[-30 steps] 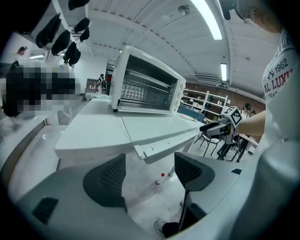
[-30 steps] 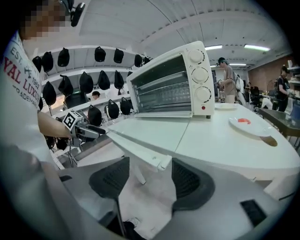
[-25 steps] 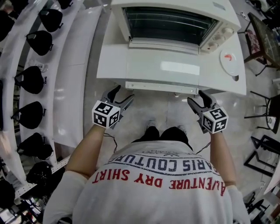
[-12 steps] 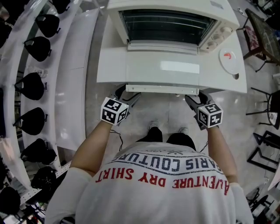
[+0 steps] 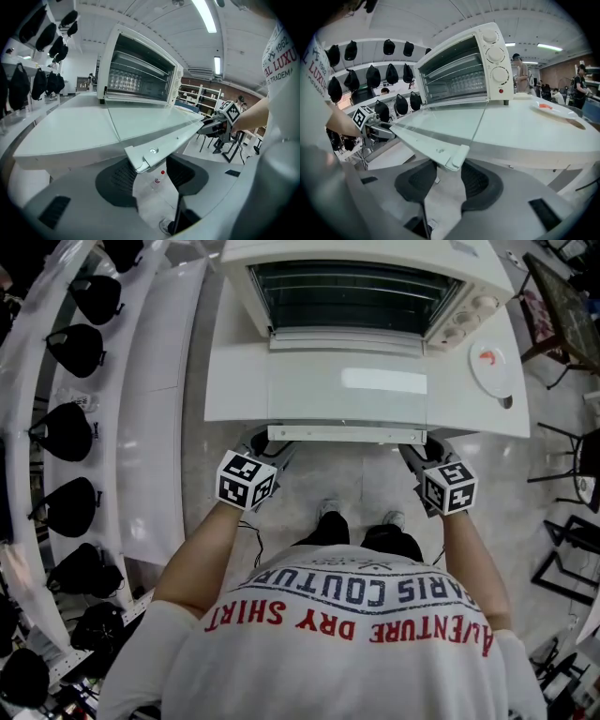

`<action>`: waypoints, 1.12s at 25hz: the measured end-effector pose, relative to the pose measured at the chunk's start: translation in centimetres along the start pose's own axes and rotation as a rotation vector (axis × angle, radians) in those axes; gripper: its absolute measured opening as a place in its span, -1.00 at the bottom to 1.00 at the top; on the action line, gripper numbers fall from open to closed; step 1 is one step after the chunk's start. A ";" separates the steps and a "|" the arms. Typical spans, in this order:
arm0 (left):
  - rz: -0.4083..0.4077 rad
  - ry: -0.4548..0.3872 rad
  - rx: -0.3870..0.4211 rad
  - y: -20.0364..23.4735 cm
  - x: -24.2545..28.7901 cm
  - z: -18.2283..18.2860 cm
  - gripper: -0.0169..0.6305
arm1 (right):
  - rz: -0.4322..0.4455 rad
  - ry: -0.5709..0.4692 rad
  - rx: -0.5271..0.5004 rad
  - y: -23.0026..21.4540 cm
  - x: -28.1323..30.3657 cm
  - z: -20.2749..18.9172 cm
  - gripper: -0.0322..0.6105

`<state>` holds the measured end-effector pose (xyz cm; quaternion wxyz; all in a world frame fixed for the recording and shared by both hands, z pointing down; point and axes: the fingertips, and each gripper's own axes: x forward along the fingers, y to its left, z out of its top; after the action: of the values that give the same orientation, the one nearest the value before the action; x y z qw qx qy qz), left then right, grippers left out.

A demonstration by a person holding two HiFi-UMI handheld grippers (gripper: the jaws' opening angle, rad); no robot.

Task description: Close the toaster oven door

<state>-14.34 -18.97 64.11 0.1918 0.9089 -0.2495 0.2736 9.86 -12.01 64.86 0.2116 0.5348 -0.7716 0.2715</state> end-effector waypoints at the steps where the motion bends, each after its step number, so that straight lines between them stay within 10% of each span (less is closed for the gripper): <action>1: 0.000 0.000 -0.003 0.0 0.0 0.0 -0.29 | 0.000 0.001 -0.008 0.1 0.0 0.0 -0.39; 28: -0.004 -0.062 -0.070 -0.6 -2.8 2.3 -0.53 | -0.014 -0.055 0.045 1.5 -2.9 2.4 -0.53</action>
<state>-15.10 -18.63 60.58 0.2164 0.9102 -0.2628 0.2360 9.30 -11.09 60.97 0.1800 0.5521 -0.7672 0.2724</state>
